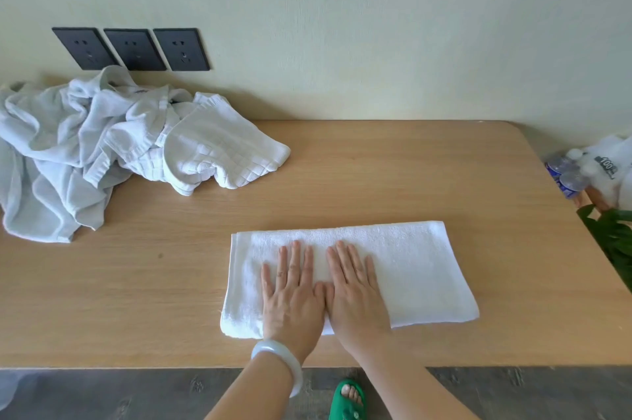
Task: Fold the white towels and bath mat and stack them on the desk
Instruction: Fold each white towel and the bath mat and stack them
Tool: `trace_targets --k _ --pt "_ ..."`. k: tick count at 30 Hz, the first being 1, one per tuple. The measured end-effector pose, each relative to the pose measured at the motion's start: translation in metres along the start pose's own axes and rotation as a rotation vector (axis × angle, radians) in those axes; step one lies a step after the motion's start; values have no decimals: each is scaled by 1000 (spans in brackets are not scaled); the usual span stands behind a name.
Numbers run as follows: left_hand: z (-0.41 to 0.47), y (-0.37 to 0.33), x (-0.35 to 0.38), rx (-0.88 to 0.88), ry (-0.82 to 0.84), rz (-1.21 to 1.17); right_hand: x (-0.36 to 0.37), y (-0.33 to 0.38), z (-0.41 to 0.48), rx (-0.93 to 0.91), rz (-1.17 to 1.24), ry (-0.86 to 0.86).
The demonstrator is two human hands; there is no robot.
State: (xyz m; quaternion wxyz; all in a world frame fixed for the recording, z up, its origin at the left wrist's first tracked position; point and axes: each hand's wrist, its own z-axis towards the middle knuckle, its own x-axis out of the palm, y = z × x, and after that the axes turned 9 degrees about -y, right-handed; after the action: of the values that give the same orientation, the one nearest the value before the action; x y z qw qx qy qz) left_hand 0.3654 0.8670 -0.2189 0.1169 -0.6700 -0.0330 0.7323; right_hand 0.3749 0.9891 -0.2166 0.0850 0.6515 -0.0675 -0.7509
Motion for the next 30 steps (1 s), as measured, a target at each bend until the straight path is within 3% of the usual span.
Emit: trace_targets --k 4,10,14,16,19,23,26,30 --pt "-11 13 0 33 -6 10 -3 -20 -17 -14 -71 -19" --pt "-14 48 -1 -77 -34 60 -18 -98 -40 144 -165 -10" --pt "-19 68 -8 -144 -51 54 -43 -134 -38 443 -145 141" --pt "-16 71 -14 -166 -76 67 -55 -138 -34 518 -199 131" --pt "1 47 -19 -62 -113 59 -55 -103 -15 249 -173 -93" --pt "21 0 -4 143 -29 6 -19 -23 15 -141 -12 -2" --pt "23 11 4 109 8 38 -1 -29 22 -164 -28 50" --pt "17 35 3 5 -17 40 -6 -80 18 23 -78 52"
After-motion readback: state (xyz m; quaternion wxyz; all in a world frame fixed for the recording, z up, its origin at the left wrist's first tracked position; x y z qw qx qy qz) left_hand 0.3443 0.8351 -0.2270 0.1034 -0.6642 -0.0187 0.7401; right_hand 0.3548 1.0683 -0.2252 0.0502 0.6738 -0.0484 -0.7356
